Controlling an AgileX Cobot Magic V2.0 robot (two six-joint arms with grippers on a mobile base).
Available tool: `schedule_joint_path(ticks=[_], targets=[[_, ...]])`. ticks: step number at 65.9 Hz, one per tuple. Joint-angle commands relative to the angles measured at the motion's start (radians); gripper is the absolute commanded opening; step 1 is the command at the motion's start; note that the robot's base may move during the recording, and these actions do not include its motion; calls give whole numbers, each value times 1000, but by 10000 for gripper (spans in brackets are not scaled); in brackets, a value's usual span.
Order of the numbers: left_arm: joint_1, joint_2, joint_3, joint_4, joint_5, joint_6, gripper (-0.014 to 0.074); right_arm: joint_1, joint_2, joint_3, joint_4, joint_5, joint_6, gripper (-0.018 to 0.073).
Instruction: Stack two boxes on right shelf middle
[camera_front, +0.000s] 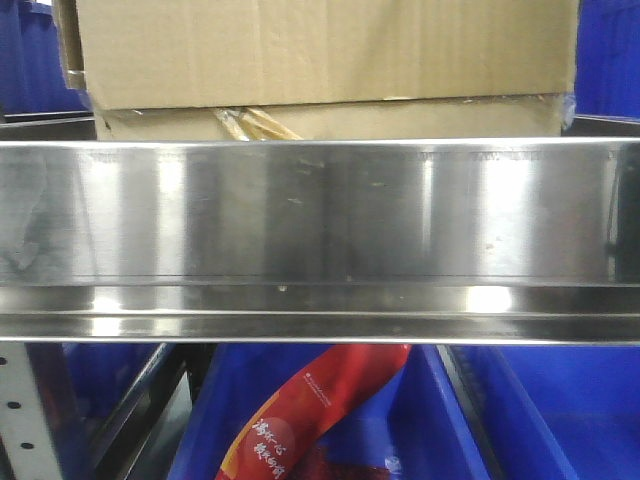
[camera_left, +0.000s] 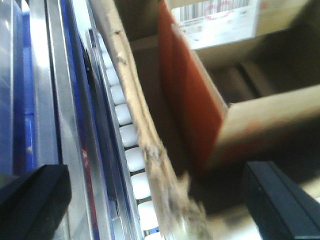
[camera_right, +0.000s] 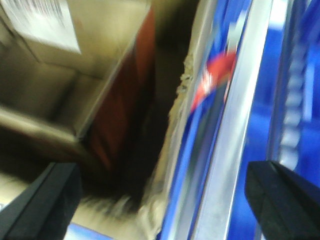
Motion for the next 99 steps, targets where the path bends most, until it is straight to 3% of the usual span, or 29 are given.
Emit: schedule_joint_path(ticks=[1,9,19,22,25,51,66,76,99], targets=[[4,-49,-5,5,22,4,517,-3,-57,-6,-7,-25,5,513],[4,-123,55,5,0,4,292,-3,-125,47,-7,-55,5,319],[4,-257,214,5,-105,4,-39,-3,-237,224,-7,-160,5,-17],[4,-303,263,5,-149,4,-113,-3,-269,278,-7,-191,5,-106],[4,-341,320,5,-188,4,-111,-3,-306,335,-7,-231,-2,-167],[4,-726,860,50,-616,4,-111,-3,-648,869,-15,-630,-56,-162],[4,-941,1149,50,-870,4,-111,-3,-831,1061,-19,-782,-86,-162],[4,-995,1219,50,-937,4,-111,-3,-875,1112,-32,-828,-86,-162],[4,-996,1222,50,-955,4,-111,-3,-877,1112,-32,-881,-86,-162]])
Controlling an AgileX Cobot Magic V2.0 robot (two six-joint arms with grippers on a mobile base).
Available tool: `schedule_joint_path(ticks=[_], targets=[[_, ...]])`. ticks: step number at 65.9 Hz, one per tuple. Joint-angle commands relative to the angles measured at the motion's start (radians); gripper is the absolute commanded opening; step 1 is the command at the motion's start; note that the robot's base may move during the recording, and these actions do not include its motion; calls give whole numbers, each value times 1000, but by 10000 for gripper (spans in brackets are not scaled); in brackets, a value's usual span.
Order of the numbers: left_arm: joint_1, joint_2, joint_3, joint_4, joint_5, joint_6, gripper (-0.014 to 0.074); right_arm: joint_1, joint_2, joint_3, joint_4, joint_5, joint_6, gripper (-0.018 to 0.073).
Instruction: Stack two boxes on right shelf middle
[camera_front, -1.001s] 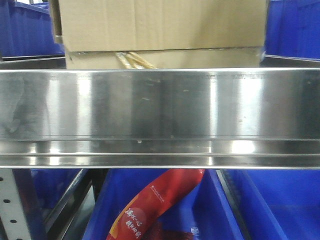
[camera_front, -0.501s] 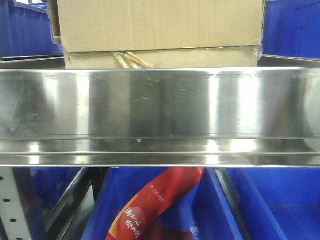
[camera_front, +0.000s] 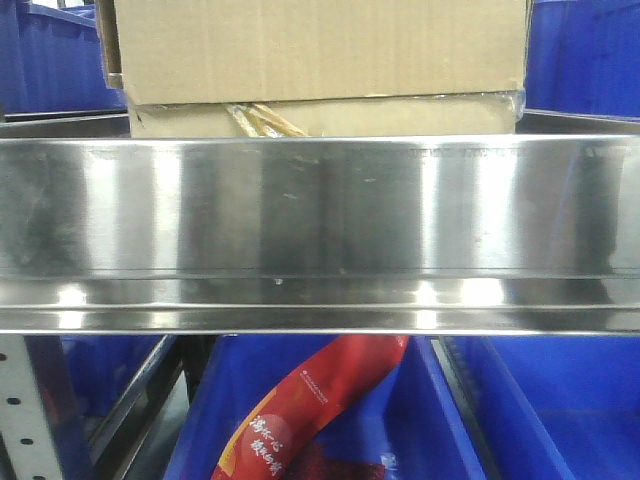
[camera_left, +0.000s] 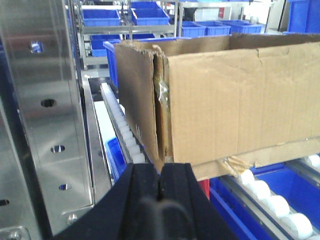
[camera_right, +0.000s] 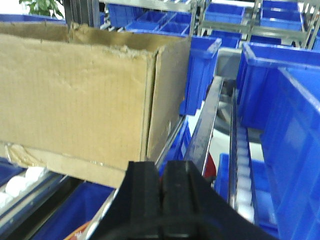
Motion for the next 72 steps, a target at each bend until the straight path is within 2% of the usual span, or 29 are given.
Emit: schedule_joint_path(ticks=[1,25,31,35,43,59,64,72], targets=[[1,-6,3,2,-23,2,-111,-3,-6,4,-15,-33,-5,-162],[1,-6,3,2,-23,2,-111,-3,-6,4,-15,-33,-5,-162],[1,-14,10,-51,-23,2,-111,-3,-6,4,-15,-33,-5,-162],[22,-38,30,-53,-25,2,-111,-3,-6,4,-15,-33,-5,-162],[115,-135,115,-58,-38,39,-111,-3,-6,4,-15,-33,-5,-162],[267,-360,373,-95,-191,65,-111,-3,-6,4,-15,-33,-5,-162],[295,-432,464,-109,-242,65,-111,-3,-6,4,-15,-33,-5,-162],[303,-492,572,-109,-303,65,-111,-3,-6,4,-15,-33,-5,-162]])
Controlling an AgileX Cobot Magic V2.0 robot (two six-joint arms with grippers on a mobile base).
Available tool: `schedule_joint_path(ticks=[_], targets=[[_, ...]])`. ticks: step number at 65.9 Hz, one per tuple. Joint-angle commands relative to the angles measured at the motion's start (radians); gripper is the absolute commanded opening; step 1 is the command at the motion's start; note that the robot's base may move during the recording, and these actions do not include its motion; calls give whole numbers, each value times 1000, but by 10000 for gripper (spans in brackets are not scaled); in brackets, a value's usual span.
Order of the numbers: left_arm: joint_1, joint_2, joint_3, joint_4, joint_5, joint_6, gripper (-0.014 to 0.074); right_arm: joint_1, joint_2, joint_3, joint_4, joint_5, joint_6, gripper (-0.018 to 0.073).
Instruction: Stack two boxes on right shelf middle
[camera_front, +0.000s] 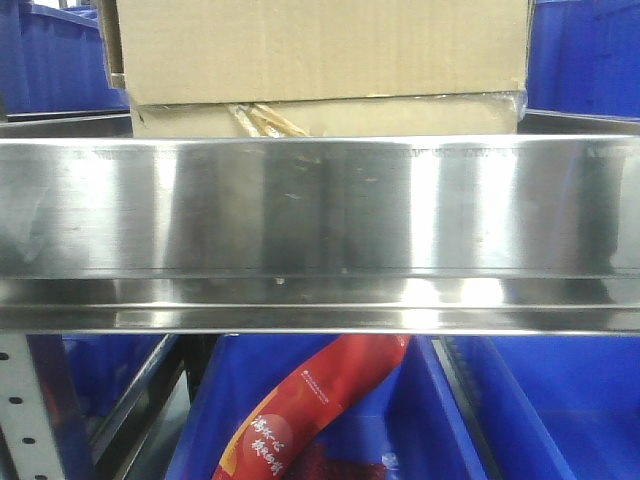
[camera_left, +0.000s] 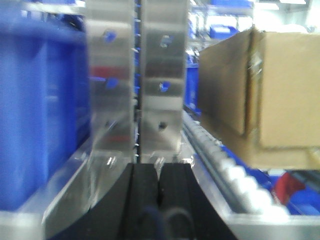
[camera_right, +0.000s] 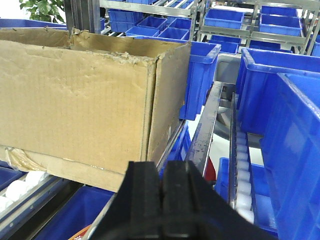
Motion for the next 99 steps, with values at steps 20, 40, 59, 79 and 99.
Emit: schedule_joint_path(ticks=[20,40,59,79,99], targets=[[6,-31,64,-11,-42,3,-111,-3,-5,4,-13,-29,-2,-162],[6,-31,64,-11,-42,3,-111,-3,-5,4,-13,-31,-2,-162],[6,-31,64,-11,-42,3,-111,-3,-5,4,-13,-31,-2,-162],[6,-31,64,-11,-42,3,-111,-29,-42,35,-17,-37,25,-162],[6,-31,64,-11,-42,3,-111,-220,-316,342,-36,-150,97,-162]])
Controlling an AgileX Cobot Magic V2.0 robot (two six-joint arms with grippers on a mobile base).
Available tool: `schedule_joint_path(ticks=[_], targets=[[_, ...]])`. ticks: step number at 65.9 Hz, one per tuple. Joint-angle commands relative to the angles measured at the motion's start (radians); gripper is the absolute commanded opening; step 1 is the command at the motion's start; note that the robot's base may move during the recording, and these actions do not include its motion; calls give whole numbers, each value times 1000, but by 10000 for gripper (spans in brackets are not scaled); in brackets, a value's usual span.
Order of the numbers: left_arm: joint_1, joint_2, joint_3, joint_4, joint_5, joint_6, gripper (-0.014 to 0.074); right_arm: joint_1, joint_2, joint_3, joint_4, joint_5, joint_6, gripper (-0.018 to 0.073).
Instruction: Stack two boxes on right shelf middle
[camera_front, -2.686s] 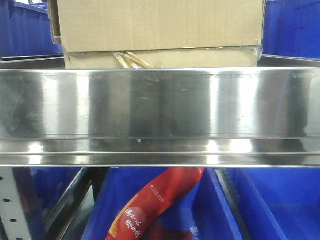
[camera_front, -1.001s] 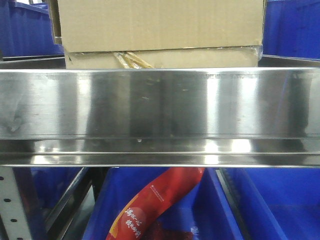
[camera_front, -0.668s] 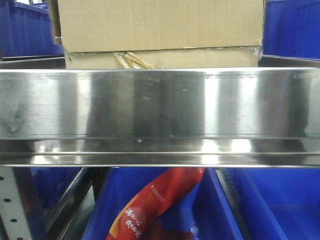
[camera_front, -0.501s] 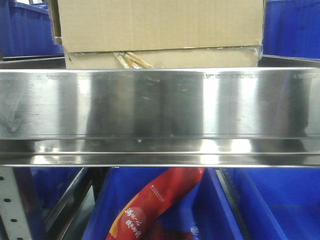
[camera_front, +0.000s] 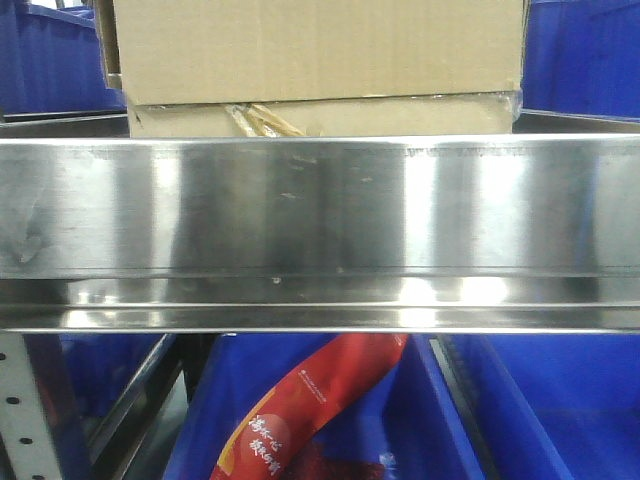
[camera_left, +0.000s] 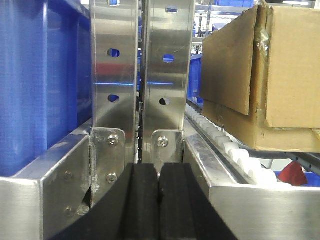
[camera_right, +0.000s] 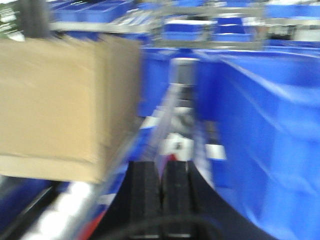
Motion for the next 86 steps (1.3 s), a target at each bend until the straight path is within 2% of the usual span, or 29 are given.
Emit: schedule_joint_path(ticks=[1,12,28,86], targets=[[2,-6,-2,0,-18,3,-111,-53,-85,92,-11,-54,11,-162],[2,-6,-2,0,-18,3,-111,-94,-216,232,-11,-91,11,-162],[2,-6,-2,0,-18,3,-111,-97,-309,363,-11,-139,11,-162],[2,-6,-2,0,-18,3,-111,-97,-309,363,-11,-134,11,-162]])
